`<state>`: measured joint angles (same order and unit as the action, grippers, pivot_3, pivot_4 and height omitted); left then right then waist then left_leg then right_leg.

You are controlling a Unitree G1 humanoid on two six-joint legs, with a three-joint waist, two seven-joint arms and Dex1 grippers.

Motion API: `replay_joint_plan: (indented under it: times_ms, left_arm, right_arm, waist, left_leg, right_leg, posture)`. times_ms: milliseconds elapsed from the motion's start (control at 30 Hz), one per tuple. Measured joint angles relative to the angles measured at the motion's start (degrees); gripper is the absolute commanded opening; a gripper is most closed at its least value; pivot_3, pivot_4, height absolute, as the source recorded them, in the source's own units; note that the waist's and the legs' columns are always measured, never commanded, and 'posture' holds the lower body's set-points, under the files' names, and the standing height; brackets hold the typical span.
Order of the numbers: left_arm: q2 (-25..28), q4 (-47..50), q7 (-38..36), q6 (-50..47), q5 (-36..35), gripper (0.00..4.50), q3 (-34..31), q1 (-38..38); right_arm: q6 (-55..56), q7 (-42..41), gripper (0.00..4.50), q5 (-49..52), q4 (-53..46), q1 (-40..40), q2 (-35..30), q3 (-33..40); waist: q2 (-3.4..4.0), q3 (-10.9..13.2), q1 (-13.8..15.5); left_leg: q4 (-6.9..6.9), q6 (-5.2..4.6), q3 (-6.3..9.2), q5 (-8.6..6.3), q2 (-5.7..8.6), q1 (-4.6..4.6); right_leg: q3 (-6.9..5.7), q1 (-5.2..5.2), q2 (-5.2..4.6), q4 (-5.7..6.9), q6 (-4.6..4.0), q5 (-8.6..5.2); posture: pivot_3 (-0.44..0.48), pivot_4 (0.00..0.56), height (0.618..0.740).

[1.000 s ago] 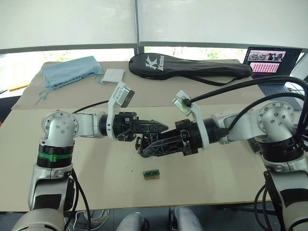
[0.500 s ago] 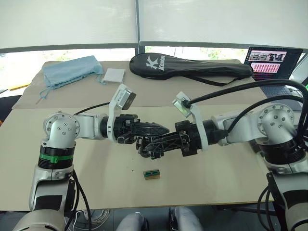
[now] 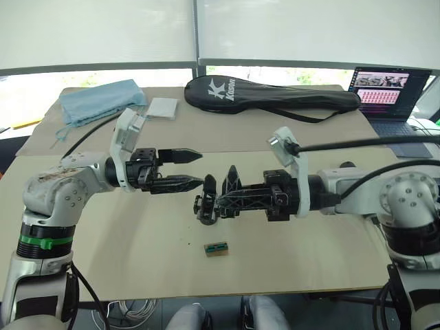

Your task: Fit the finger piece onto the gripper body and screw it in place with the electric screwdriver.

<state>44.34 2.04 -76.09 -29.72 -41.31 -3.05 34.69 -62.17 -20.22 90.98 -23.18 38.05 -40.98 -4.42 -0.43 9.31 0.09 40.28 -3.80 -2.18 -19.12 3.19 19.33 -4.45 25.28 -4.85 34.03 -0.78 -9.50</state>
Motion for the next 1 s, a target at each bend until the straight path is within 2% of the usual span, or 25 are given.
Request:
replay_joint_plan:
  times_ms: [100, 267, 333, 400, 500, 600, 1000]
  left_arm:
    - [0.19, -5.15, -3.34, 9.8, 6.09, 4.5, 0.07, -2.15]
    - [1.84, -10.71, -7.77, 21.08, 13.56, 4.5, 0.83, -9.97]
    - [1.33, -13.63, -8.0, 25.11, 16.27, 4.5, 1.64, -12.01]
    - [-0.01, -16.98, -8.02, 30.54, 19.29, 4.5, 2.52, -13.42]
    - [-4.32, -22.73, -6.66, 38.68, 23.07, 4.5, 3.69, -13.96]
    - [-7.36, -25.37, -5.41, 42.29, 24.95, 4.5, 5.46, -13.96]
    - [-16.08, -31.51, -3.38, 44.4, 27.68, 4.5, 8.96, -8.25]
  right_arm:
    - [7.18, -9.29, 0.42, -13.34, -2.95, -2.88, -0.38, 0.27]
    - [27.89, -26.33, 0.42, -38.91, -4.05, -9.29, -0.45, -3.83]
    - [35.12, -31.07, 0.42, -45.83, -2.85, -11.27, 1.25, -5.48]
    - [41.19, -34.37, 0.42, -50.68, -0.78, -12.18, 3.69, -6.19]
    - [47.38, -37.88, 0.42, -55.74, 2.69, -12.24, 6.26, -6.4]
    - [50.12, -40.25, 0.42, -58.49, 5.08, -12.24, 7.73, -7.04]
    - [50.02, -43.77, 0.42, -60.54, 6.83, -12.11, 10.06, -8.08]
  waist:
    - [-0.01, 0.01, 0.44]
    - [-0.04, 0.01, 0.48]
    - [-0.05, 0.01, 0.5]
    - [-0.04, 0.01, 0.49]
    - [-0.05, 0.01, 0.7]
    - [-0.11, 0.02, 0.68]
    - [-0.13, 0.0, 0.48]
  left_leg:
    - [0.03, -0.05, -0.01, -0.01, 0.02, 0.15]
    - [0.0, -0.13, 0.0, -0.03, 0.01, 0.43]
    - [0.19, -0.18, 0.0, 0.0, 0.02, 0.85]
    - [0.31, -0.19, 0.0, 0.01, 0.02, 0.91]
    - [0.48, -0.21, 0.05, 0.02, 0.01, 0.96]
    - [0.51, -0.27, 0.06, 0.02, 0.03, 1.0]
    - [0.54, -0.42, 0.06, -0.01, 0.02, 1.0]
  right_leg:
    - [0.03, 0.15, -0.03, 0.01, 0.03, 0.01]
    - [0.02, 0.51, 0.0, 0.04, 0.04, 0.0]
    - [-0.02, 0.88, -0.01, 0.13, 0.0, 0.04]
    - [-0.09, 0.88, -0.01, 0.16, -0.05, 0.09]
    - [-0.14, 0.8, -0.04, 0.11, -0.01, 0.2]
    - [-0.12, 0.83, -0.09, 0.11, 0.01, 0.25]
    - [-0.09, 0.86, -0.08, 0.15, -0.02, 0.28]
  posture:
    - [0.0, 0.15, 0.74]
    - [0.0, 0.15, 0.74]
    - [0.0, 0.15, 0.74]
    - [0.0, 0.15, 0.74]
    - [0.0, 0.15, 0.74]
    - [0.0, 0.15, 0.74]
    - [0.0, 0.15, 0.74]
